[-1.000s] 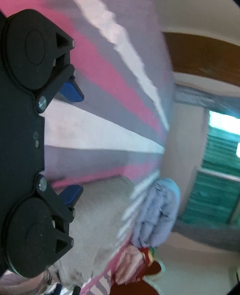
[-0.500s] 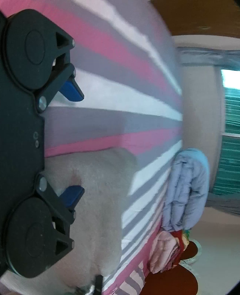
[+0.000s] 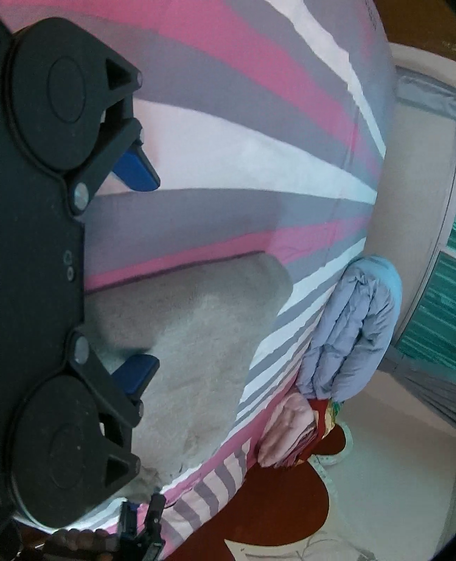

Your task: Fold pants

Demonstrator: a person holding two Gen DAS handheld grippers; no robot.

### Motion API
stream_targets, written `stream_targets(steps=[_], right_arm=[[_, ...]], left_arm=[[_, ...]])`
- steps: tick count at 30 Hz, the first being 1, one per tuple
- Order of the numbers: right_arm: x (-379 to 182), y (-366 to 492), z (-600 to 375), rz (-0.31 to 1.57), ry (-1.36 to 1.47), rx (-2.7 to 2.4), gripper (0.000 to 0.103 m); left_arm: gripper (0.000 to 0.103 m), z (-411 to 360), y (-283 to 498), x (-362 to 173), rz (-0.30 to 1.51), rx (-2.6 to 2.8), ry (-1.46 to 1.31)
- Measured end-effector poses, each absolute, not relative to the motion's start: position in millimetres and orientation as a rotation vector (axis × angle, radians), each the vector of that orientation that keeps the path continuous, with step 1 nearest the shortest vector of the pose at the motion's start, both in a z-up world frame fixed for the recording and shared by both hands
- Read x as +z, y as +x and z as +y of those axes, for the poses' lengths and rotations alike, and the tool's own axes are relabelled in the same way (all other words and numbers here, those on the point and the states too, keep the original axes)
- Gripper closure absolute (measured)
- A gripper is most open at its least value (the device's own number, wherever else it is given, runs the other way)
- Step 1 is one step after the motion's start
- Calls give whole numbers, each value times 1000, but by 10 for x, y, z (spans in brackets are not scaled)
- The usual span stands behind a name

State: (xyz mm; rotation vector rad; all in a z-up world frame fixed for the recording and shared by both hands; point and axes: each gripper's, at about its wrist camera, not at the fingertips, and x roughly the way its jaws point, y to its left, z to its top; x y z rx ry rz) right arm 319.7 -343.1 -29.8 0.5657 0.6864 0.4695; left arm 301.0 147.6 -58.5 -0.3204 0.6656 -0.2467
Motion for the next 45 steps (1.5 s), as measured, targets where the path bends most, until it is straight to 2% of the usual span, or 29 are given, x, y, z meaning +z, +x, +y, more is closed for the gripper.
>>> stream_targets(steps=[5,7,10,16,19,28,30,32,35,38,40,41,42,44,45], right_arm=[[-403,3308,-3470,740,714,481,26],[-343,3272,-3444,711,694,496,26],[-450,3312,-3322,806,644,466,26],[-303,3111,-3480,722,714,526,26],[-419,3228,-3485,785,755,524,26],[-556,3580,-3528,876,832,628,26],[-553,3642,-3523,886,819,650,27],[-588,3694,-3508,892,809,667,27],[-638,3887,-3397,902,817,695,27],[-633,4031,-3303,916,792,719,27],[-592,4060,-3227,919,729,731,27],[-578,4045,-3202,916,721,739,29],[-575,4058,-3194,911,721,749,40],[-578,4086,-3184,908,711,751,44],[-549,4100,-3165,900,691,751,45]], left_arm=[[10,1396,2993,-598,688,-236,-298],[9,1340,2967,-621,701,-219,-264],[9,1297,2946,-618,698,-202,-247],[10,1296,2874,-582,695,-228,-249],[10,1302,2929,-605,703,-243,-255],[15,1456,3319,-763,780,-441,-402],[27,1491,3456,-798,802,-486,-437],[32,1544,3584,-848,826,-536,-505],[31,1555,3695,-954,859,-667,-630],[32,1389,3641,-983,860,-717,-603],[37,1352,3568,-1012,828,-706,-593],[56,1376,3548,-1035,820,-682,-611],[73,1428,3538,-1070,816,-663,-649],[83,1532,3515,-1119,790,-669,-743],[83,1550,3513,-1101,775,-674,-751]])
